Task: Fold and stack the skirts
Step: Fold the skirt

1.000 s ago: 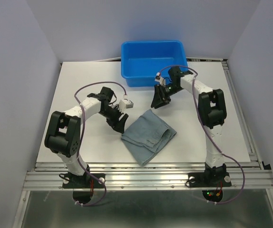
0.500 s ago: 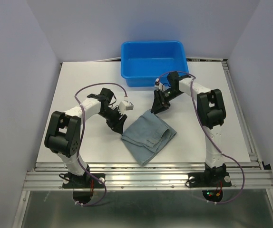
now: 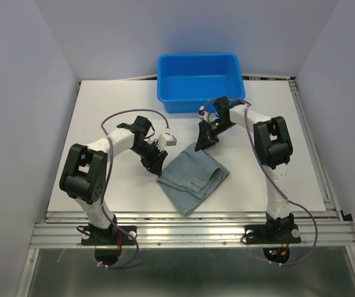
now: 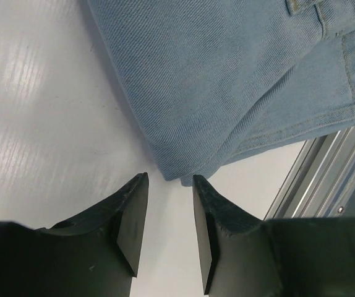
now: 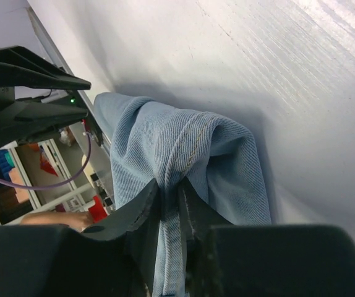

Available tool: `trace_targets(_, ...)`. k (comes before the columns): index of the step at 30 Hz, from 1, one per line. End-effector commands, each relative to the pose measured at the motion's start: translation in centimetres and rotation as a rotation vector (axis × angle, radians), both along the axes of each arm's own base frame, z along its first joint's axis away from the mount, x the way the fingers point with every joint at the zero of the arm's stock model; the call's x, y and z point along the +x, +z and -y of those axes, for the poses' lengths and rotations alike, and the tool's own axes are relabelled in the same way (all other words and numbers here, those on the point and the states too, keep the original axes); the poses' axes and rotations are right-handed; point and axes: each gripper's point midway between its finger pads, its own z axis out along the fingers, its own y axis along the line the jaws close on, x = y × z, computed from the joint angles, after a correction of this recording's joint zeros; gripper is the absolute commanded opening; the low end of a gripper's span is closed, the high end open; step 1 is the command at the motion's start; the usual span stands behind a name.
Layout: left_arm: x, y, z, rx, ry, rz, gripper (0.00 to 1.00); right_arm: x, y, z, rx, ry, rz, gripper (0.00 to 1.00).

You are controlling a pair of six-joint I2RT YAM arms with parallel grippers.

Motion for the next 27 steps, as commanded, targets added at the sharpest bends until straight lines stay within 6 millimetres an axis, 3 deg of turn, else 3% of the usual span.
trace_targets(1, -1.0, -0.7, 0.1, 0.008, -0.028, -0.032, 0.45, 0.5, 2.8, -0.7, 0.044, -0.001, 0.082, 0.2)
trace_targets(9, -1.4, -1.1, 1.0, 0.011, -0.057, -0.041, 0.44, 0.3, 2.9, -0.7, 0.047, -0.002, 0.078, 0.04)
trace_targets(17, -1.0, -0.9, 1.0, 0.012, -0.039, -0.023, 0.0, 0.1, 2.6, -0.4, 0.032, 0.0, 0.086, 0.01)
trace_targets(22, -2.7, -0.6, -0.1, 0.042, -0.076, -0.04, 0.0, 0.4, 2.3, 0.1, -0.016, -0.023, 0.136, 0.01)
trace_targets(27, -2.8, 0.4, -1.1, 0.071, -0.106, 0.015, 0.0, 1.4, 2.5, 0.8, -0.036, -0.057, 0.186, 0.01)
